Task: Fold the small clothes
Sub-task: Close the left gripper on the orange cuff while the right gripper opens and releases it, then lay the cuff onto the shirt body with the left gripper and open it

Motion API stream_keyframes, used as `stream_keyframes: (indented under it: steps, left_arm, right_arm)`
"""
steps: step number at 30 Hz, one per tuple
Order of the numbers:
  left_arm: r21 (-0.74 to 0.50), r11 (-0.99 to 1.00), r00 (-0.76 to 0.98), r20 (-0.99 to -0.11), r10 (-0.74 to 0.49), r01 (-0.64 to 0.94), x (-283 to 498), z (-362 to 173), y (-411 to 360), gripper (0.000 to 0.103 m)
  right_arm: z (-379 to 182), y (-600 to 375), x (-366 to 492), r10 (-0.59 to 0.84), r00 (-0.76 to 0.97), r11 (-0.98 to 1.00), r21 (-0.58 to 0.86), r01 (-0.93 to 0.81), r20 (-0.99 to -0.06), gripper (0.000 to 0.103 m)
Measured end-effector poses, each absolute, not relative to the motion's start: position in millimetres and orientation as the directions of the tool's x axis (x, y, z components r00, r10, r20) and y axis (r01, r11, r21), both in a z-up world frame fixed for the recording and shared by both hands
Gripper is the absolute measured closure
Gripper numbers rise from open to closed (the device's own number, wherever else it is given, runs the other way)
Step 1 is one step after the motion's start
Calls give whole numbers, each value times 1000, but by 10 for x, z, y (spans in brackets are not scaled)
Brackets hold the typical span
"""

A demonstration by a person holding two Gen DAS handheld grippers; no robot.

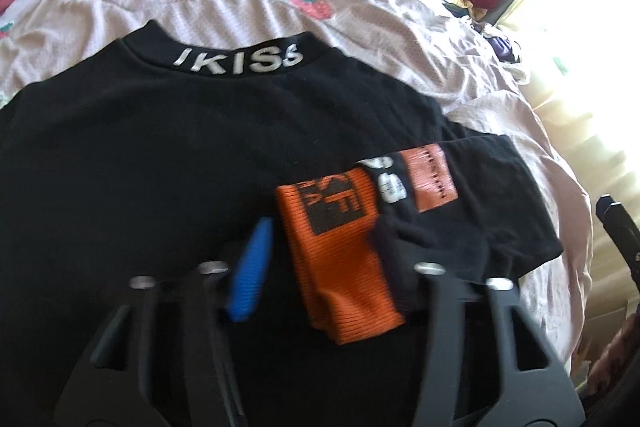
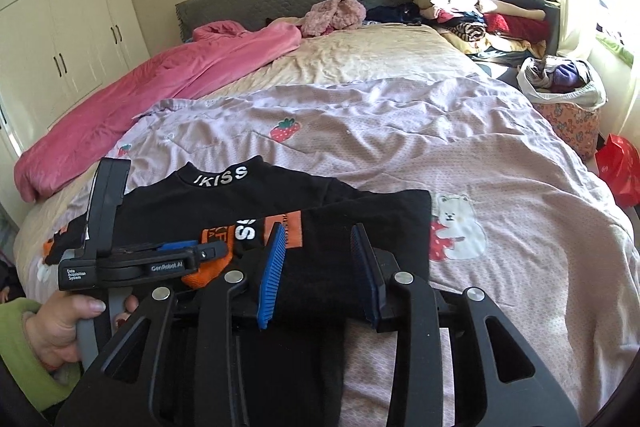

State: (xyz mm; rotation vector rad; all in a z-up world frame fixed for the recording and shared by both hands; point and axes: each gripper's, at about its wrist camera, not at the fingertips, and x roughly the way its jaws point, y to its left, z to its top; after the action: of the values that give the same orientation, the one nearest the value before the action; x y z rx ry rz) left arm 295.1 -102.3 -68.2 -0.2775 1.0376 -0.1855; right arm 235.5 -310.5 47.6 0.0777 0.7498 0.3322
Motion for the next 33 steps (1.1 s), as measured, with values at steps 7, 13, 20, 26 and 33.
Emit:
stream_keyframes:
  steps: [7, 13, 20, 26, 33]
  left_arm:
    - [-246, 958, 570, -771, -284, 144, 2897, -370, -1062, 99]
    - [-221, 961, 652, -706, -276, 168, 2866, 67, -752, 100]
    - [-188, 974, 666, -712, -224, 127, 2824, 233, -370, 100]
    - [-201, 977, 642, -741, -196, 67, 2746, 152, -24, 100]
    - [-224, 974, 597, -777, -200, 34, 2739, -28, 245, 99]
  right_arm:
    - [473, -3187, 2344, 303, 683, 952, 180, -247, -665, 70]
    - [454, -3087, 2381, 312, 673, 949, 182, -258, -671, 70]
    - [397, -2802, 2442, 338, 643, 936, 178, -303, -687, 70]
    - [357, -2535, 2507, 353, 615, 924, 159, -347, -705, 70]
    - [261, -2330, 2597, 346, 584, 921, 148, -360, -734, 70]
